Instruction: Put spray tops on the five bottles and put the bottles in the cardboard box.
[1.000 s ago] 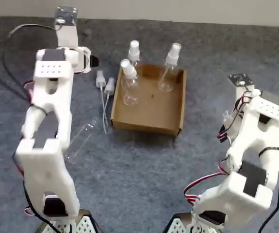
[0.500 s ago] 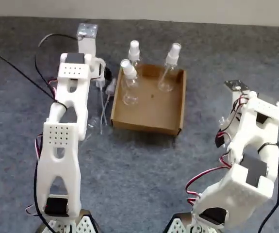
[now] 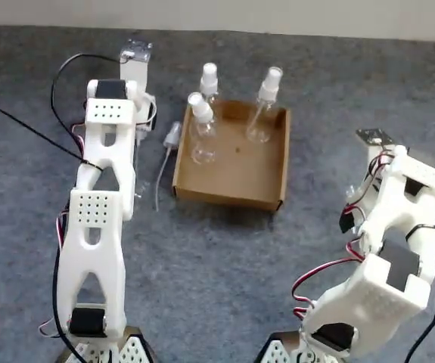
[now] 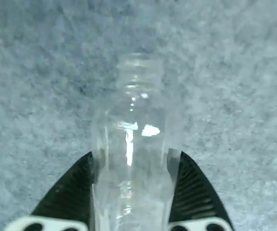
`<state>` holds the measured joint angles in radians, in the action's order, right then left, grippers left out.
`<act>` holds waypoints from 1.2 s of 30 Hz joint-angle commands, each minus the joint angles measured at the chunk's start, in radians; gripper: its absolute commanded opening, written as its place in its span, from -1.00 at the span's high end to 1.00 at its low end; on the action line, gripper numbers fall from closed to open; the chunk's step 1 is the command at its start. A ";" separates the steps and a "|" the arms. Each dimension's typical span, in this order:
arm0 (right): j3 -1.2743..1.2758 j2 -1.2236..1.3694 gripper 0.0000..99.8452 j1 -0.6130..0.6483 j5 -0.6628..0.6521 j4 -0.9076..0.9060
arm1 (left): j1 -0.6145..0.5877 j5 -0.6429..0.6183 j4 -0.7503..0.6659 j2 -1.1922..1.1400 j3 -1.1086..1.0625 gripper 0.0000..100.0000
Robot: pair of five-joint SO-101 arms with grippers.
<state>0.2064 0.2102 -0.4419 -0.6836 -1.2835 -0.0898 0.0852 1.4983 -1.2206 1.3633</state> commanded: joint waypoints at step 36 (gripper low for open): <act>-0.050 -0.219 0.41 -0.048 -0.014 0.002 | 0.113 0.051 0.238 1.422 -1.053 1.00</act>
<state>0.2064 0.1120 -0.4879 -0.6836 -1.2835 -0.0407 0.1419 1.7607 -0.1465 0.7066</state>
